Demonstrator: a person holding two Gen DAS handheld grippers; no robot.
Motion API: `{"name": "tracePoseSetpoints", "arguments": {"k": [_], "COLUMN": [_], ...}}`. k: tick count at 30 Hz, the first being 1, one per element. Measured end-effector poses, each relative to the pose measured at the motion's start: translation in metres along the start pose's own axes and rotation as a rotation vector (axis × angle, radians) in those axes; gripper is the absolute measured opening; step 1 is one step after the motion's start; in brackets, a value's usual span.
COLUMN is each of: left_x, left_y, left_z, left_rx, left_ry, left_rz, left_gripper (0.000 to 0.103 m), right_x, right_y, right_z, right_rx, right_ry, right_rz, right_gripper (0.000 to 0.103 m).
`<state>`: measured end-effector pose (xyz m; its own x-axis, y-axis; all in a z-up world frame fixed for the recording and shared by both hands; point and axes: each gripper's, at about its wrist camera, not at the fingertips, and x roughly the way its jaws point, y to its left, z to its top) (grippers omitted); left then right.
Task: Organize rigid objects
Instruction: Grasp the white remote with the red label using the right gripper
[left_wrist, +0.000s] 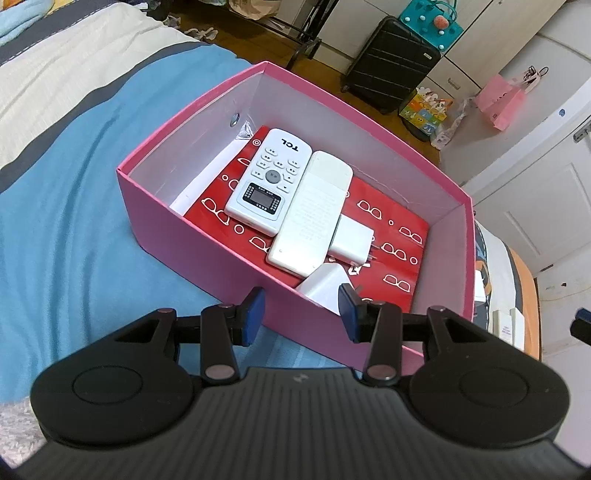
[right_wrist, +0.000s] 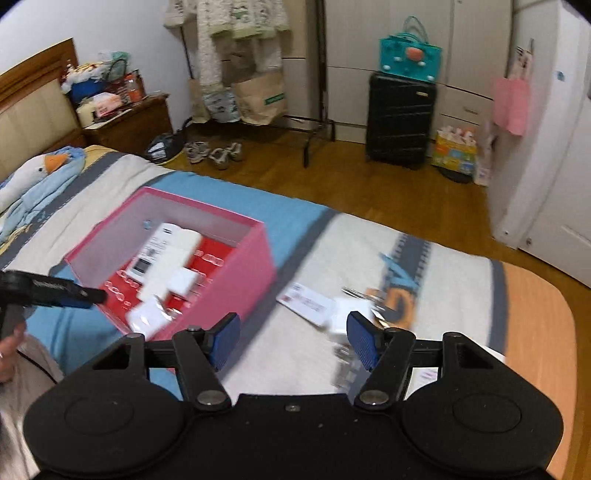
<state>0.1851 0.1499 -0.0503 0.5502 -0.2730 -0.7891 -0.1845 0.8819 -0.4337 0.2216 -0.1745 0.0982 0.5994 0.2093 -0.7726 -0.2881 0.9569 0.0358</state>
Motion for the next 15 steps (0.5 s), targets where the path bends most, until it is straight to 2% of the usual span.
{"name": "tracePoseSetpoints", "arguments": {"k": [7, 12, 15], "left_x": [0.000, -0.001, -0.001], "left_y": [-0.001, -0.002, -0.002], "left_z": [0.000, 0.000, 0.000], "left_rx": [0.007, 0.008, 0.010], "left_ry": [-0.002, -0.003, -0.003], "left_rz": [0.009, 0.014, 0.016], "left_gripper": [0.042, 0.042, 0.042], "right_x": [0.011, 0.043, 0.064], "right_y": [-0.056, -0.089, -0.102], "right_z": [-0.027, -0.053, -0.069], "right_rx": [0.073, 0.136, 0.162], "right_ry": [0.063, 0.102, 0.124], "right_rz": [-0.016, -0.050, -0.046], "right_gripper": [0.069, 0.069, 0.066]}}
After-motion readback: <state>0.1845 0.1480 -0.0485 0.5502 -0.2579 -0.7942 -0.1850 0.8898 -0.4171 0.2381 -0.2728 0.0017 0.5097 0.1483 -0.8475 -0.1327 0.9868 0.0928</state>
